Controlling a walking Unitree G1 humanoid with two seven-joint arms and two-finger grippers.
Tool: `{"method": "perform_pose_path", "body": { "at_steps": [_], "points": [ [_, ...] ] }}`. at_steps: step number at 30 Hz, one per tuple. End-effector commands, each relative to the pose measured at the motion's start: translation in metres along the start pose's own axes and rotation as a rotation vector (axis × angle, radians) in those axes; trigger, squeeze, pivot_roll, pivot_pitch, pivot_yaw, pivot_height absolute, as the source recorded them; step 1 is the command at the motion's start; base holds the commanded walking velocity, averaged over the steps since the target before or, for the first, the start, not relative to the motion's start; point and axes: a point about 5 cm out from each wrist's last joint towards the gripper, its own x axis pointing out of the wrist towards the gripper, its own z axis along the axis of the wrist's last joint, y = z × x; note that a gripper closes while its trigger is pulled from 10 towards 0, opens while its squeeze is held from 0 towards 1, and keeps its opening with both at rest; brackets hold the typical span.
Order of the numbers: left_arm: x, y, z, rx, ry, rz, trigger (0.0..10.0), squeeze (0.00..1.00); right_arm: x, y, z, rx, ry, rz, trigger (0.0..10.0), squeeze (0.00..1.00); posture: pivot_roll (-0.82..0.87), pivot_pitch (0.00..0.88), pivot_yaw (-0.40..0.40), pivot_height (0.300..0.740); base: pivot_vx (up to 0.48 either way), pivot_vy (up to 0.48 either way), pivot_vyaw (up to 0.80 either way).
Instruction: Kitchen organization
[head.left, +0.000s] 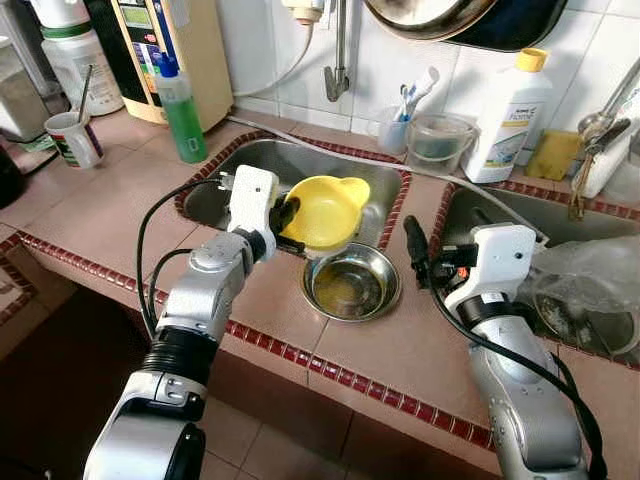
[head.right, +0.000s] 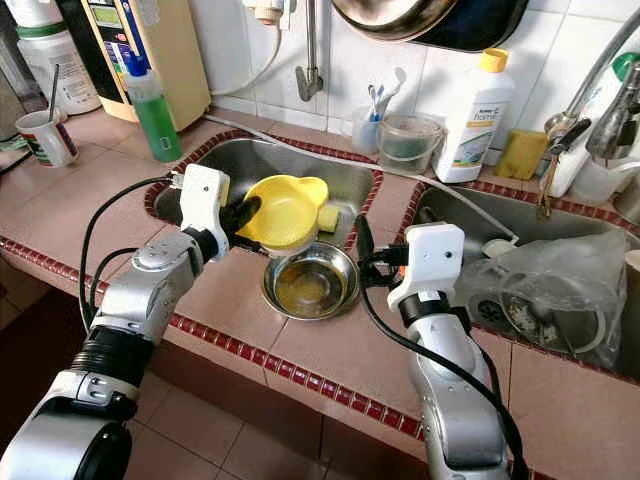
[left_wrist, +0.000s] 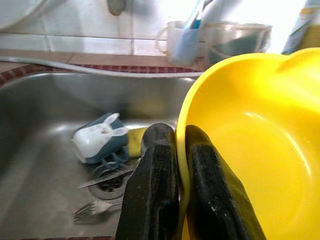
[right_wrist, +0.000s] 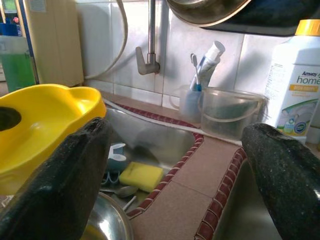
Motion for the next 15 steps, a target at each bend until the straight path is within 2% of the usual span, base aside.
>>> {"method": "perform_pose_path", "body": {
  "at_steps": [1,7,9,11,15],
  "points": [
    [0.002,-0.002,0.012,0.003,-0.038,-0.024,10.0,0.00,0.003,-0.002,0.005,-0.005,-0.028,-0.002,10.0,0.00,-0.05,0.000,0.025,0.740,0.000,0.000,0.00],
    [0.004,0.004,0.020,0.039,-0.076,-0.003,10.0,0.00,0.002,-0.002,0.009,0.005,-0.053,-0.004,10.0,0.00,-0.05,0.000,0.028,0.740,0.000,0.000,0.00],
    [0.004,0.008,0.023,0.073,-0.106,0.038,10.0,0.00,0.002,-0.003,0.012,0.010,-0.072,-0.024,10.0,0.00,-0.05,0.000,0.028,0.740,0.000,0.000,0.00],
    [0.005,0.009,0.018,0.080,-0.104,0.056,10.0,0.00,0.003,-0.007,0.013,0.018,-0.084,-0.065,10.0,0.00,-0.05,0.000,0.034,0.740,0.000,0.000,0.00],
    [0.006,0.005,0.011,0.124,-0.089,0.030,10.0,0.00,0.004,-0.008,0.012,0.016,-0.089,-0.073,10.0,0.00,-0.06,0.000,0.034,0.740,0.000,0.000,0.00]
  ]
}}
